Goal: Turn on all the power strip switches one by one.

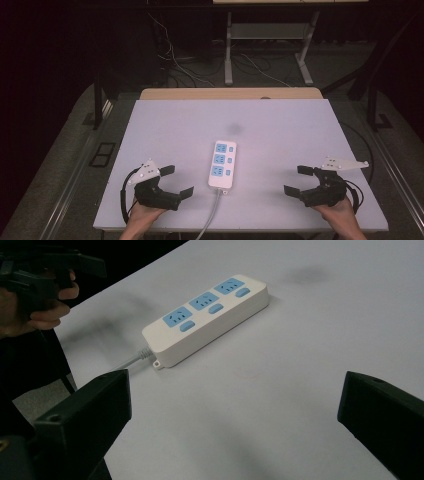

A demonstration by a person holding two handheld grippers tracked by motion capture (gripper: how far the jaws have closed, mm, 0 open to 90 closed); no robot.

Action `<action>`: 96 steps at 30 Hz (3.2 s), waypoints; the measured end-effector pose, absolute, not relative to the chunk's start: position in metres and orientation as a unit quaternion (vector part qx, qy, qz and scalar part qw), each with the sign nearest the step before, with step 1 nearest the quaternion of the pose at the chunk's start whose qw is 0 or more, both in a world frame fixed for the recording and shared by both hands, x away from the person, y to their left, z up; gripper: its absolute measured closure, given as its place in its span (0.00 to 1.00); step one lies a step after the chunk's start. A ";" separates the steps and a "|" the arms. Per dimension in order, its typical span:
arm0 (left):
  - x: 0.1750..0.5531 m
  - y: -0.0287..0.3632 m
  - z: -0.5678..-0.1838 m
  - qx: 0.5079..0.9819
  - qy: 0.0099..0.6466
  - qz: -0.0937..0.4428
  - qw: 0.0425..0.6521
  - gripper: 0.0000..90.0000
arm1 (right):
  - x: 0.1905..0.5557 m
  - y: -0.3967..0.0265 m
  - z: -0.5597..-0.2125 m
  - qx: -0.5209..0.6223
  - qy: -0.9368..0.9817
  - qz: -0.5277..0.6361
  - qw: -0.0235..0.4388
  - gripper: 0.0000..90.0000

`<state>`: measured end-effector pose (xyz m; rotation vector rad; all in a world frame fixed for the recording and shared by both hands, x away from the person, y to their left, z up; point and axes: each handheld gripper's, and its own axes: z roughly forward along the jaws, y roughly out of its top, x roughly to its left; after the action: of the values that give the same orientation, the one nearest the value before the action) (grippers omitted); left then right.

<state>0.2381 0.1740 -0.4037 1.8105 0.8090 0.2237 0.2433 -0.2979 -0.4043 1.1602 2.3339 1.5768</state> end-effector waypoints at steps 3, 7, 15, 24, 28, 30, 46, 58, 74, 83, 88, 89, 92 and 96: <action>0.238 0.174 -0.404 0.762 0.341 0.094 0.542 0.00 | 0.243 -0.298 -0.405 0.381 0.766 0.516 0.047 0.01; 0.238 0.174 -0.404 0.762 0.341 0.094 0.542 0.00 | 0.244 -0.298 -0.405 0.380 0.767 0.515 0.047 0.01; 0.238 0.172 -0.405 0.767 0.334 0.087 0.541 0.00 | 0.244 -0.300 -0.407 0.384 0.766 0.514 0.045 0.01; 0.239 0.170 -0.401 0.775 0.330 0.090 0.532 0.00 | 0.244 -0.298 -0.409 0.381 0.771 0.509 0.039 0.01; 0.241 0.170 -0.402 0.779 0.332 0.090 0.523 0.00 | 0.244 -0.298 -0.409 0.381 0.772 0.507 0.040 0.01; 0.242 0.170 -0.402 0.781 0.333 0.088 0.520 0.00 | 0.244 -0.298 -0.409 0.381 0.773 0.505 0.041 0.01; 0.250 0.160 -0.391 0.808 0.314 0.074 0.493 0.00 | 0.242 -0.301 -0.410 0.382 0.773 0.505 0.048 0.01; 0.262 0.149 -0.376 0.822 0.295 0.067 0.483 0.00 | 0.242 -0.304 -0.411 0.386 0.770 0.505 0.050 0.01; 0.278 0.126 -0.366 0.839 0.271 0.048 0.470 0.00 | 0.242 -0.304 -0.411 0.384 0.771 0.506 0.051 0.01; 0.287 0.113 -0.366 0.850 0.258 0.034 0.458 0.00 | 0.241 -0.304 -0.410 0.384 0.770 0.507 0.054 0.01; 0.292 0.106 -0.365 0.860 0.247 0.031 0.446 0.00 | 0.241 -0.305 -0.410 0.384 0.768 0.510 0.056 0.01; 0.293 0.105 -0.364 0.860 0.245 0.030 0.446 0.00 | 0.241 -0.305 -0.410 0.384 0.768 0.510 0.056 0.01; 0.296 0.101 -0.362 0.864 0.240 0.028 0.442 0.00 | 0.241 -0.305 -0.410 0.384 0.768 0.510 0.056 0.01; 0.300 0.094 -0.360 0.872 0.229 0.026 0.431 0.00 | 0.241 -0.305 -0.410 0.383 0.769 0.509 0.057 0.01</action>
<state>0.2999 0.0943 -0.3602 2.1752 0.5721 0.0644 0.2408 -0.3049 -0.4104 1.1620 2.3317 1.5433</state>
